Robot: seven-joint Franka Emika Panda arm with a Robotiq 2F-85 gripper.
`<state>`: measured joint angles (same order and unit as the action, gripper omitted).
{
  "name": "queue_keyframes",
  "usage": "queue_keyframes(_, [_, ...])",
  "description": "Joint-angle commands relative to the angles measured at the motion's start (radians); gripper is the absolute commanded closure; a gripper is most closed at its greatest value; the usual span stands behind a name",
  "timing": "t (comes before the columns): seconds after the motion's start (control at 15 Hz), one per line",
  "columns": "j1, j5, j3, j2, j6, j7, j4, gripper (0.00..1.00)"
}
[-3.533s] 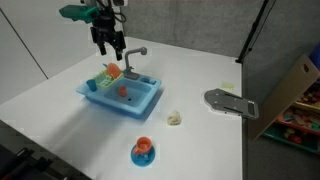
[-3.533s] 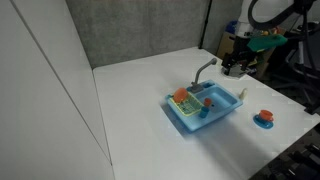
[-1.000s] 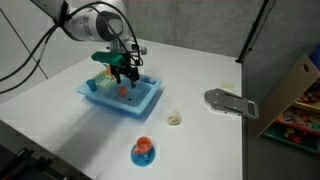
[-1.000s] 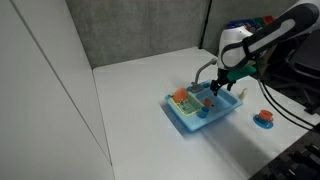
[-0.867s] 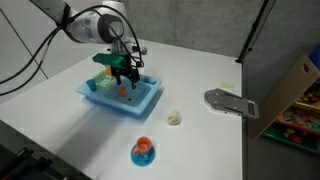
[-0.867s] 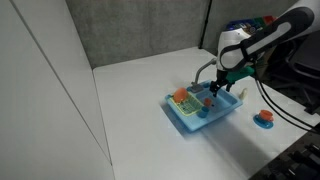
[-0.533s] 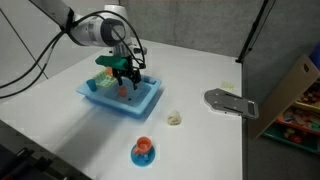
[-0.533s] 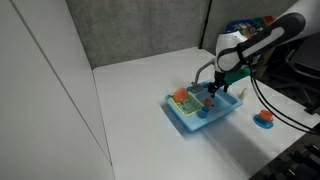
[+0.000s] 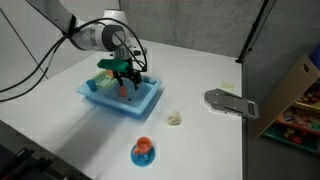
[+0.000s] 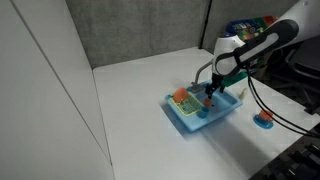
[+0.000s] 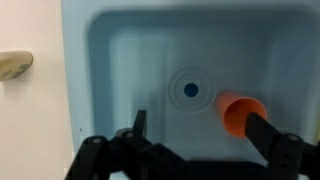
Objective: Move the orange cup from the sink to beside the sink
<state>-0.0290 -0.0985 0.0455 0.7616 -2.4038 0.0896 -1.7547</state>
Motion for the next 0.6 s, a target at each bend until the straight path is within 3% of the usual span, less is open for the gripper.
queue_keyframes(0.0, [0.008, 0.009, -0.009, 0.014, -0.013, -0.03, 0.014, 0.0])
queue_keyframes(0.53, [0.011, 0.011, -0.015, 0.042, -0.004, -0.048, 0.03, 0.0])
